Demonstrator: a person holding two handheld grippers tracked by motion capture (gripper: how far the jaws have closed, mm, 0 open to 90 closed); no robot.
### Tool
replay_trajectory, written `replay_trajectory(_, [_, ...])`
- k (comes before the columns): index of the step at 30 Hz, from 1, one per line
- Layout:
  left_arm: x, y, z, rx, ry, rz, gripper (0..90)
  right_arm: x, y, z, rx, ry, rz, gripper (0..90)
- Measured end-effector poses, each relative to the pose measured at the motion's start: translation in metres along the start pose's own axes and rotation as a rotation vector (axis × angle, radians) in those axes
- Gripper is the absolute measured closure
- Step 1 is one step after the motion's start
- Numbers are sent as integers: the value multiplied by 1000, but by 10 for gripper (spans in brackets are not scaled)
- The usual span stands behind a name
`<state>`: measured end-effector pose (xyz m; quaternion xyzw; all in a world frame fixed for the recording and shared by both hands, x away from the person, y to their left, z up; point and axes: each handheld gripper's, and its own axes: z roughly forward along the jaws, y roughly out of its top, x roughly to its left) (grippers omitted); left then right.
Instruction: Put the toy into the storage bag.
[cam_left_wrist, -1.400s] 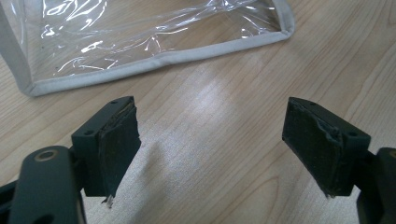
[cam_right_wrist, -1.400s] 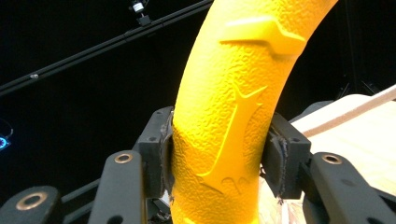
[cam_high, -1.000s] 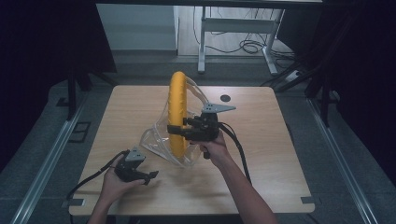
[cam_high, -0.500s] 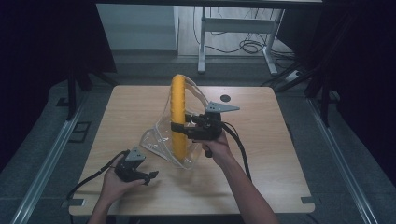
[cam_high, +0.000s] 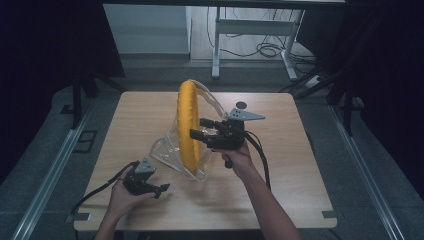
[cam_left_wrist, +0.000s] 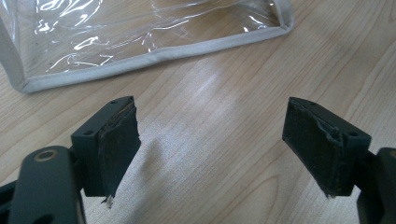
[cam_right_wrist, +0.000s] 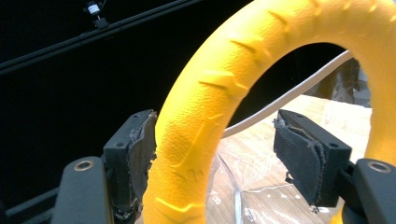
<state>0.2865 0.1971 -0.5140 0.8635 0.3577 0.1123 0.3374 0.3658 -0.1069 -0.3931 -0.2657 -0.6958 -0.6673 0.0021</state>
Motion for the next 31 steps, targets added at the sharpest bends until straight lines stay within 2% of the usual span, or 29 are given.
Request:
replay_trajectory(12, [0, -1, -1, 2, 3, -3, 184, -8, 1, -15, -25, -31, 5, 308])
replay_trajectory(21, [0, -1, 0, 5, 2, -10, 180, -15, -2, -27, -14, -50, 14, 312])
replay_trajectory(31, [0, -1, 1, 6, 1, -8, 180, -17, -3, -29, -10, -52, 15, 314])
